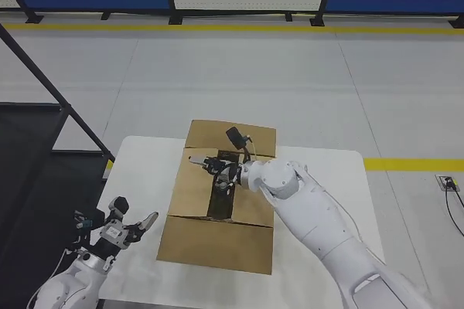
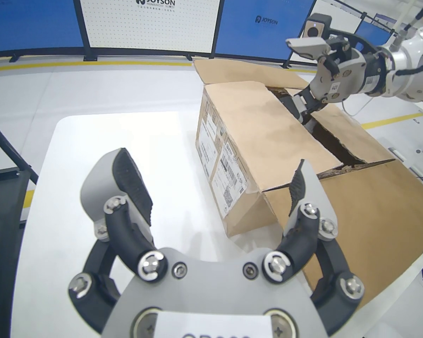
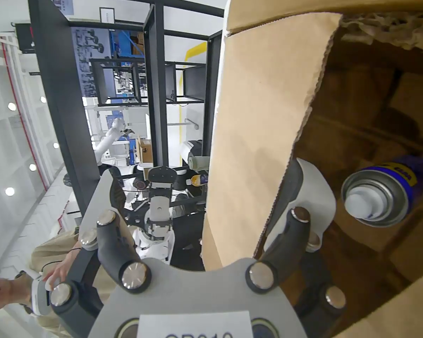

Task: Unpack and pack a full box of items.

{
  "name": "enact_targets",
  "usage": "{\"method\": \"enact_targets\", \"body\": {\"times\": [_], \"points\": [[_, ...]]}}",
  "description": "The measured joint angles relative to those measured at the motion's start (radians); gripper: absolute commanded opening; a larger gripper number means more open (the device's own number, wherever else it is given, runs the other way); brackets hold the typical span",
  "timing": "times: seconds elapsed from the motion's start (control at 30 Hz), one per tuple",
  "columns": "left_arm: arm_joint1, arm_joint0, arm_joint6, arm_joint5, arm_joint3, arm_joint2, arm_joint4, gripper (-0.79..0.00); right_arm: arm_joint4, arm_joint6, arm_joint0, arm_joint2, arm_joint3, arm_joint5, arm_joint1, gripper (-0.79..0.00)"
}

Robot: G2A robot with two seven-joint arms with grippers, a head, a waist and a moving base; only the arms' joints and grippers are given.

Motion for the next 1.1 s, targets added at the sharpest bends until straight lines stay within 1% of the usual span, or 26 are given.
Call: {"method": "enact_targets", "body": {"times": [0.13, 0.27, 0.43, 0.57, 0.73, 0.93, 1.1], "points": [[-0.001, 0.006, 0.002, -0.005, -0.02, 0.014, 0.025, 0.0, 0.069, 0.026, 0.019, 0.024, 0.018, -0.021, -0.011, 0.0], [-0.002, 0.0, -0.011, -0.001, -0.036, 0.035, 0.065, 0.0, 0.115, 0.015, 0.03, 0.025, 0.009, -0.022, -0.028, 0.0], [-0.007, -0.024, -0.01, 0.049, -0.045, 0.088, 0.161, 0.0, 0.164, -0.029, 0.046, 0.01, 0.02, -0.031, -0.06, 0.0], [-0.012, -0.044, -0.004, 0.086, -0.045, 0.123, 0.206, 0.0, 0.15, -0.053, 0.065, -0.009, 0.044, -0.048, -0.079, 0.0], [-0.018, -0.067, -0.019, 0.128, -0.043, 0.143, 0.193, 0.0, 0.129, -0.051, 0.081, -0.01, 0.064, -0.075, -0.088, 0.0], [-0.027, -0.108, -0.056, 0.2, -0.03, 0.174, 0.2, 0.0, 0.087, -0.077, 0.082, -0.002, 0.069, -0.086, -0.088, 0.0], [-0.033, -0.134, -0.07, 0.232, -0.018, 0.192, 0.189, 0.0, 0.061, -0.078, 0.075, 0.015, 0.058, -0.087, -0.081, 0.0]]}}
